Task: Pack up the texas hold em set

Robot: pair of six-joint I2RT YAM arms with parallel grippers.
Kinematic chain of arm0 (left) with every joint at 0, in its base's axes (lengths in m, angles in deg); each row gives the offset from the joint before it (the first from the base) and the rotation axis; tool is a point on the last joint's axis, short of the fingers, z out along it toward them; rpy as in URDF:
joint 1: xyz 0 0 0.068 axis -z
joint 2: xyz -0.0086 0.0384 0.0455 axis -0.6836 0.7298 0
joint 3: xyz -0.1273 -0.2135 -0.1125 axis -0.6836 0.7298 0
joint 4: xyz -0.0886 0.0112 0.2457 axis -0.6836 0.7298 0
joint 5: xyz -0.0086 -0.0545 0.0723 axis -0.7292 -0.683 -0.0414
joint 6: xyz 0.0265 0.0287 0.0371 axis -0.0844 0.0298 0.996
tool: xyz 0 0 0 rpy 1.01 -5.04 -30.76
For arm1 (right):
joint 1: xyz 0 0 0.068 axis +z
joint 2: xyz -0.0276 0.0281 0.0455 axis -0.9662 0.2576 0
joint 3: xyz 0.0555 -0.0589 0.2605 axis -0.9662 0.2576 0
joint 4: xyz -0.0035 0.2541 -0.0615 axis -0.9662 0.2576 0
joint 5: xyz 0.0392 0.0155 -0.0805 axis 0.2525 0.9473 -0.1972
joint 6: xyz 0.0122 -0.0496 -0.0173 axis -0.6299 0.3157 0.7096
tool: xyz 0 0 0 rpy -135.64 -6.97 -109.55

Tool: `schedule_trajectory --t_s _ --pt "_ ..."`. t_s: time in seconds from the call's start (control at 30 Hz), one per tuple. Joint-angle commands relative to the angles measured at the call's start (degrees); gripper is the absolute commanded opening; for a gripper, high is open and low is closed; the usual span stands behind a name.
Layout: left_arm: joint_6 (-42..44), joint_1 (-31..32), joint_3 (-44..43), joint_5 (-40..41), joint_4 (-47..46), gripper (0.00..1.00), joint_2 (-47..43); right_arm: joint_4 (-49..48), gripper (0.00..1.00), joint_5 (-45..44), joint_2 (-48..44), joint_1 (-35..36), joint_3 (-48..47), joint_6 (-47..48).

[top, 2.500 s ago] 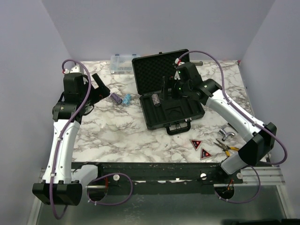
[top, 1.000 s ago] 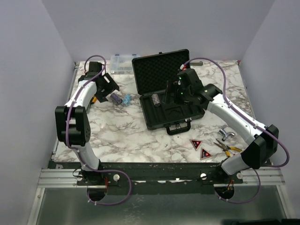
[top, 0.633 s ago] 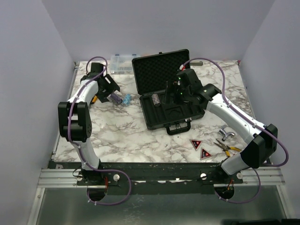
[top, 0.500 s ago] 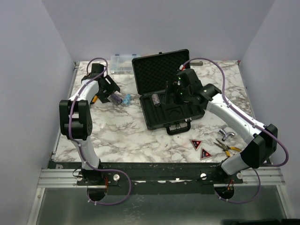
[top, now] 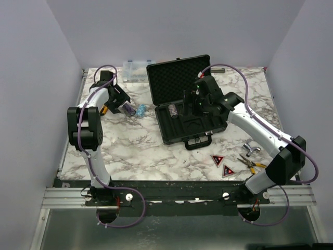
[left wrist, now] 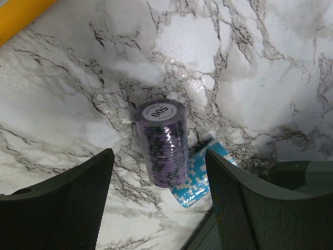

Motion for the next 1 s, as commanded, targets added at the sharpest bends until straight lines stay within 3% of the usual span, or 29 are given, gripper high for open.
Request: schedule_trajectory --t_s 0.0,0.07,0.13,0.17,0.6,0.97 --pt "0.53 0.06 -2.88 -0.67 -0.79 0.71 1.48 1.3 0.93 -1.45 1.35 -0.1 -2.35 1.13" --pt "0.3 0.04 -3.32 -0.53 -0.27 0.67 1.77 1.39 0.93 -1.36 1.76 -0.1 -2.68 1.22" --pt "-0.09 0.03 -4.01 0.28 1.3 0.54 2.05 1.5 0.93 -1.45 2.08 -0.03 -2.99 1.25" --pt "-0.4 0.1 -4.48 0.53 2.22 0.52 2.22 1.5 0.93 -1.46 2.07 -0.09 -3.07 1.33" --pt "-1.56 1.26 -10.27 2.43 14.92 0.6 4.85 1.85 0.93 -1.19 3.43 -0.06 -4.22 1.87" --pt "3.27 4.33 -31.7 8.82 32.66 0.63 16.72 2.97 0.93 -1.54 3.45 -0.09 -5.31 3.36"
